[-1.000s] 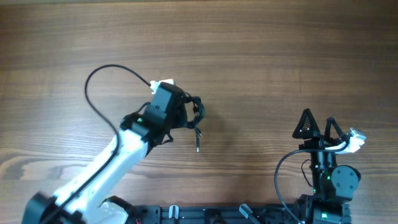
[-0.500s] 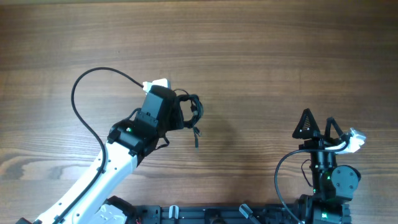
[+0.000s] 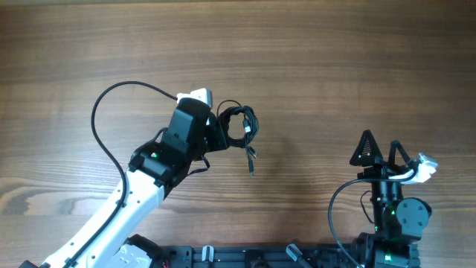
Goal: Untangle cables
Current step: 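Lift the cable coil with the left gripper off the table, then move the right gripper toward the cable held by the left gripper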
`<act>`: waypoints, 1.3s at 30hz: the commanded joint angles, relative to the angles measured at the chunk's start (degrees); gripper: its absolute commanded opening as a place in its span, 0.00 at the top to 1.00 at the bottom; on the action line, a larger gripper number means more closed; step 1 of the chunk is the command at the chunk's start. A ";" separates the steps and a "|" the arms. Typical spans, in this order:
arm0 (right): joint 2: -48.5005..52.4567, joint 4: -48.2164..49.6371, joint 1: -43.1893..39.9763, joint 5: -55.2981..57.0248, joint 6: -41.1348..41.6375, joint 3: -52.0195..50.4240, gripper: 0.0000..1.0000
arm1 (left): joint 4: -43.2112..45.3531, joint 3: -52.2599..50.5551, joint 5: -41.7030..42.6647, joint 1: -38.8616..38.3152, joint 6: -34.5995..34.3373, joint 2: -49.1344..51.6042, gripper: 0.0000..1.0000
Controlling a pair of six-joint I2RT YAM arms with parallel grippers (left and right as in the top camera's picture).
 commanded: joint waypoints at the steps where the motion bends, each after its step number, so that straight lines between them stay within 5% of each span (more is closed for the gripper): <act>1: 0.00 0.17 -0.20 -0.85 -0.57 -0.04 0.00 | 0.20 0.17 -0.68 -0.13 1.22 0.22 0.96; 8: 0.00 0.17 -0.20 -0.85 -0.57 -0.04 0.00 | 0.11 0.17 -11.02 -0.13 2.10 0.22 0.96; 16: 0.00 0.15 -0.20 0.02 -0.61 -0.04 0.00 | 2.34 0.20 -12.39 3.21 1.99 -1.44 0.95; 20: 0.13 1.27 -0.13 -15.10 26.56 -0.07 0.00 | 2.29 0.20 -12.39 4.96 1.79 -1.75 0.96; 22: 0.17 1.53 -0.13 -27.56 31.74 -0.07 0.00 | 3.06 0.20 -12.39 4.98 1.79 -1.73 0.96; 26: 0.61 2.08 -0.15 -32.54 17.31 0.33 0.00 | 2.86 0.20 -8.41 4.98 1.84 -1.62 0.96; 32: 12.33 -1.18 -0.13 -38.93 7.89 9.20 0.00 | 2.99 0.20 2.32 4.98 1.88 -1.62 0.96; 36: 29.38 19.65 -0.13 -64.43 11.23 13.25 0.00 | 2.60 0.20 13.97 5.53 2.19 -1.62 0.96; 39: 39.26 24.33 2.73 -66.88 10.88 13.25 0.08 | 2.58 0.20 21.88 7.30 1.57 -1.62 0.96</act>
